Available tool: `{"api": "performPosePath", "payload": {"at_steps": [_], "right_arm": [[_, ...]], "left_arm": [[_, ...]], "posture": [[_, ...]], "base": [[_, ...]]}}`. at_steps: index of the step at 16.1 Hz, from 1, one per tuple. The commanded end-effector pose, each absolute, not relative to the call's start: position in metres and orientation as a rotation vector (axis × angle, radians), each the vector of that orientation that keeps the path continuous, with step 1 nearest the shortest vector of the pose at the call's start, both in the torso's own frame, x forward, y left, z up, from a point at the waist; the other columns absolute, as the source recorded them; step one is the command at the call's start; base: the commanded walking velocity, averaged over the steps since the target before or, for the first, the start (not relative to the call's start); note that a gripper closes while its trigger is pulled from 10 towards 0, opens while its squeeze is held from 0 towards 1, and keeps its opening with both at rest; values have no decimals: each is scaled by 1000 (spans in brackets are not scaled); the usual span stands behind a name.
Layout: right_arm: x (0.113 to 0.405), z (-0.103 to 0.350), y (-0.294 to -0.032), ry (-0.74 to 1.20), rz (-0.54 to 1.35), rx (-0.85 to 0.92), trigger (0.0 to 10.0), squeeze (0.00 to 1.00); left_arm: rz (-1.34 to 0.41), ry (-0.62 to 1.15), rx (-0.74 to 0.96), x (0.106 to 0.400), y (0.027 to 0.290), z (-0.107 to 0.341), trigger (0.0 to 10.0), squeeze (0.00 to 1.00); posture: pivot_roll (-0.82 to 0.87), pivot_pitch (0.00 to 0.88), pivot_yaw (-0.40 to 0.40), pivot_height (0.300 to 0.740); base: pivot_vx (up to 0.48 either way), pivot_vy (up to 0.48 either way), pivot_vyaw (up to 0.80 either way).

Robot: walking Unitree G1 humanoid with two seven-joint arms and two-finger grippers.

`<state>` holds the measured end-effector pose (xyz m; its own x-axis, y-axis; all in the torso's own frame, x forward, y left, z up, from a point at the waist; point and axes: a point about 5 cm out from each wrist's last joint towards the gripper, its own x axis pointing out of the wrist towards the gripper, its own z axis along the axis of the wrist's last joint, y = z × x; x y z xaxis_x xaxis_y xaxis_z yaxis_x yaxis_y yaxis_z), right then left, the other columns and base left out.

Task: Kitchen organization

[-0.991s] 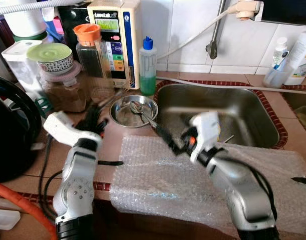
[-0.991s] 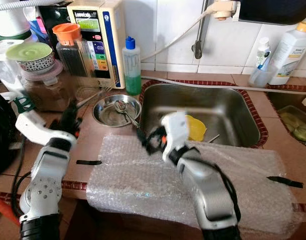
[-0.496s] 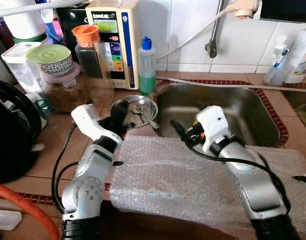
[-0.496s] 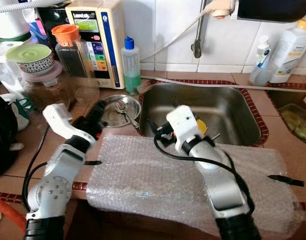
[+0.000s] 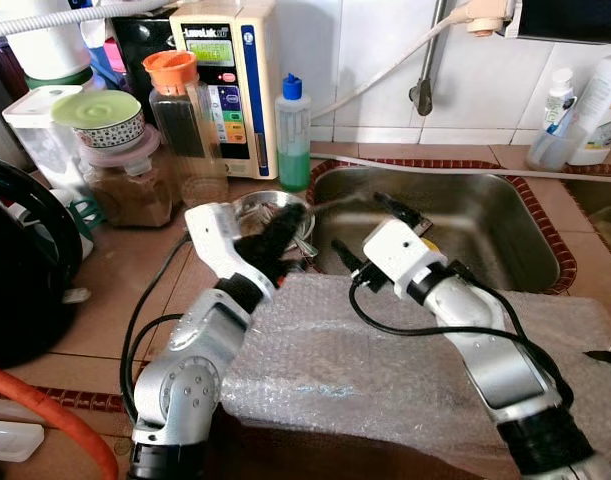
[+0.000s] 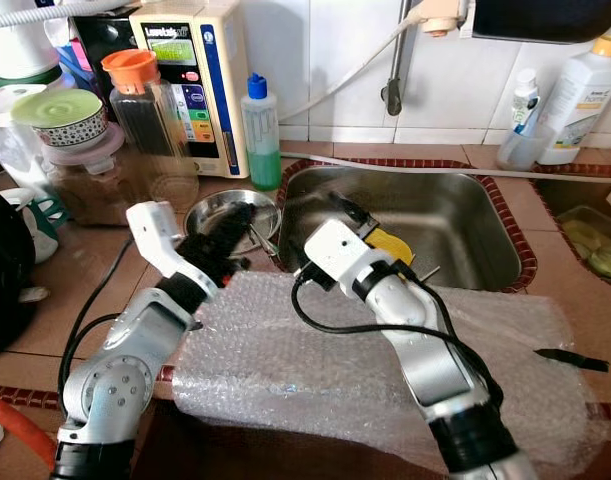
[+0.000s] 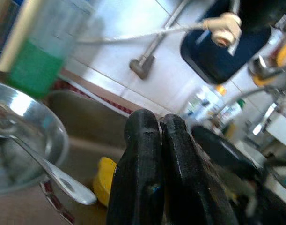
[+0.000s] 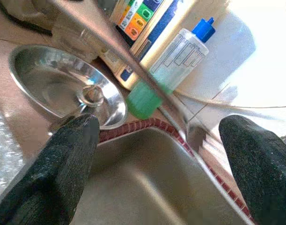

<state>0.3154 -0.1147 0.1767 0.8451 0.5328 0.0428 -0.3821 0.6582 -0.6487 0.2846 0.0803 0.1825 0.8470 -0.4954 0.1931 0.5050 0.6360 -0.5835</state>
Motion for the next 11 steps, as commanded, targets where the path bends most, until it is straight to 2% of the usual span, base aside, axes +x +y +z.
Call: {"api": "performPosePath", "payload": {"at_steps": [1, 4, 5, 6, 11], "right_arm": [[319, 181, -112, -268, 517, -708, 10000, 0], [326, 176, -117, -255, 497, -725, 10000, 0], [327, 172, -119, -240, 496, -721, 2784, 0], [327, 170, -119, -235, 498, -714, 0, 0], [331, 167, -122, -236, 484, -711, 0, 0]], "left_arm": [[-610, -25, -655, 280, 79, 186, 0, 0], [-633, -4, -631, 276, 78, 183, 0, 0], [-634, 0, -633, 275, 78, 182, 0, 0], [-646, 5, -634, 275, 77, 182, 0, 0], [-659, 19, -609, 273, 76, 180, 0, 0]], "posture": [[-267, 29, 85, 740], [-261, 32, 83, 740], [-261, 32, 83, 740], [-261, 32, 83, 740], [-264, 31, 84, 740]], "base": [[0, 0, 0], [0, 0, 0], [0, 0, 0], [0, 0, 0], [0, 0, 0]]}}
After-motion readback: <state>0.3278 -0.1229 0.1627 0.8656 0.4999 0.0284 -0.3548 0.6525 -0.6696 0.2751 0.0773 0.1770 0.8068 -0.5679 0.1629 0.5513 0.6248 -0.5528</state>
